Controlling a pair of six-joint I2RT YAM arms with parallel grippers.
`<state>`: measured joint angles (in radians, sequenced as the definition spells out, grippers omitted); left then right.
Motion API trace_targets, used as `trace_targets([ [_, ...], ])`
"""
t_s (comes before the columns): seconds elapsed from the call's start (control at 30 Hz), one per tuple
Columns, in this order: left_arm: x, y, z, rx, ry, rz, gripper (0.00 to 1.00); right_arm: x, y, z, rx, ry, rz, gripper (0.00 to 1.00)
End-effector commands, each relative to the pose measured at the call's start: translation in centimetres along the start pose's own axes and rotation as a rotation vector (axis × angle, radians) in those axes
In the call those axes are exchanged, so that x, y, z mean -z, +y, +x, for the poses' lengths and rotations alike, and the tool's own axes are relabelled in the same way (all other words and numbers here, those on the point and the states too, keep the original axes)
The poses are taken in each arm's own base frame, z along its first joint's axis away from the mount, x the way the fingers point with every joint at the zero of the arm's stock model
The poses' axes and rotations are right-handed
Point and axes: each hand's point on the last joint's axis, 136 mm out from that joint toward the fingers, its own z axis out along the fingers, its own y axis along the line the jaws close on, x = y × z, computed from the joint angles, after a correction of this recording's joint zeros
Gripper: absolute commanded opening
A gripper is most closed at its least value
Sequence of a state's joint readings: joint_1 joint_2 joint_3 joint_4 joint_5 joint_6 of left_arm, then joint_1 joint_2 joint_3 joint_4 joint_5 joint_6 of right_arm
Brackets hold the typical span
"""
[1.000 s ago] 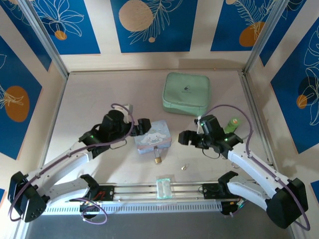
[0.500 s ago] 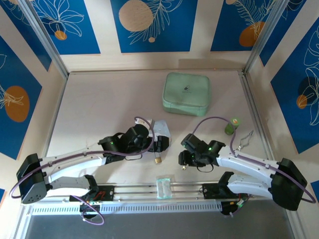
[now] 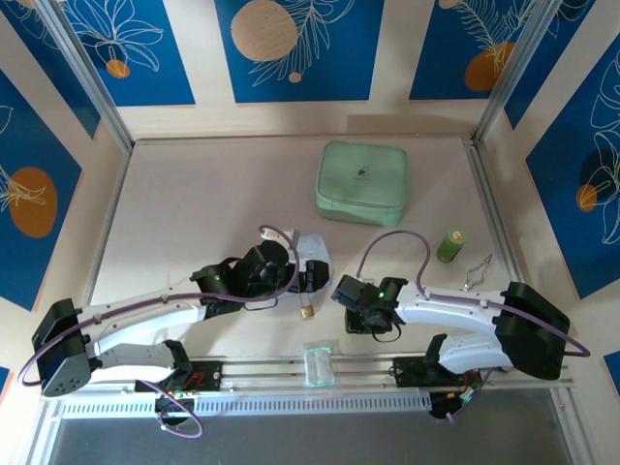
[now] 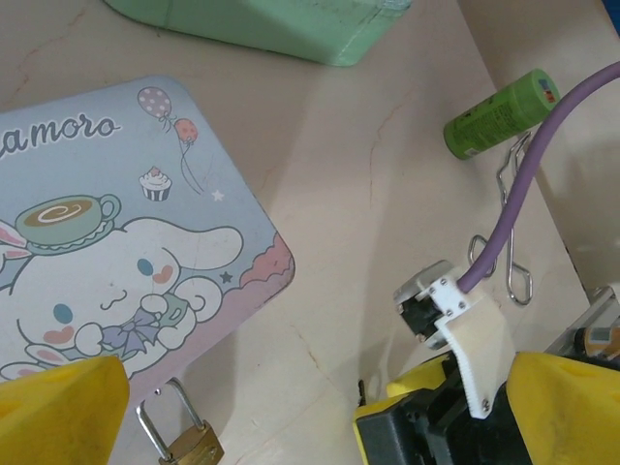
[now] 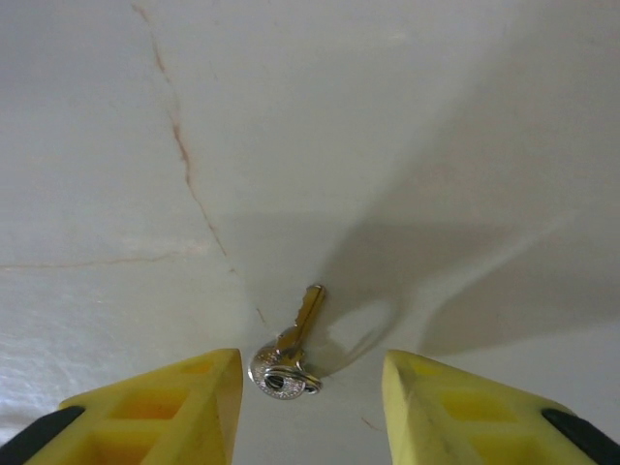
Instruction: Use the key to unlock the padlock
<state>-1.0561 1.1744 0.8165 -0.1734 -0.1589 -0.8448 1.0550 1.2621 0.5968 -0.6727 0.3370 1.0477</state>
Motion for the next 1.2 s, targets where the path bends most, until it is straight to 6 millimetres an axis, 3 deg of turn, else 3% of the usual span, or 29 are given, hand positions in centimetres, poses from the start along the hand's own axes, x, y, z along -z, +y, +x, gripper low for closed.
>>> trace_targets([
  [0.0, -0.1, -0.3, -0.3, 0.027, -0.023, 0.012, 0.99, 0.4, -0.4, 0.2, -0.024, 0.005, 0.038, 0.40],
  [0.7, -0.5, 0.2, -0.1, 0.047, -0.028, 0.000, 0.99, -0.6, -0.3, 1.3, -0.039, 0.044, -0.034, 0.25],
  [0.87, -0.7, 0.3, -0.2, 0.051, -0.032, -0.006, 0.99, -1.0, -0.6, 1.7, -0.036, 0.061, -0.026, 0.18],
  [0.97, -0.8, 0.4, -0.2, 0.056, -0.037, -0.009, 0.99, -1.1, -0.4, 1.8, -0.027, 0.075, -0.040, 0.07],
  [1.17, -1.1, 0.3, 0.0, 0.054, -0.041, 0.012, 0.98, -0.3, -0.1, 1.1, -0.030, 0.059, -0.109, 0.04],
])
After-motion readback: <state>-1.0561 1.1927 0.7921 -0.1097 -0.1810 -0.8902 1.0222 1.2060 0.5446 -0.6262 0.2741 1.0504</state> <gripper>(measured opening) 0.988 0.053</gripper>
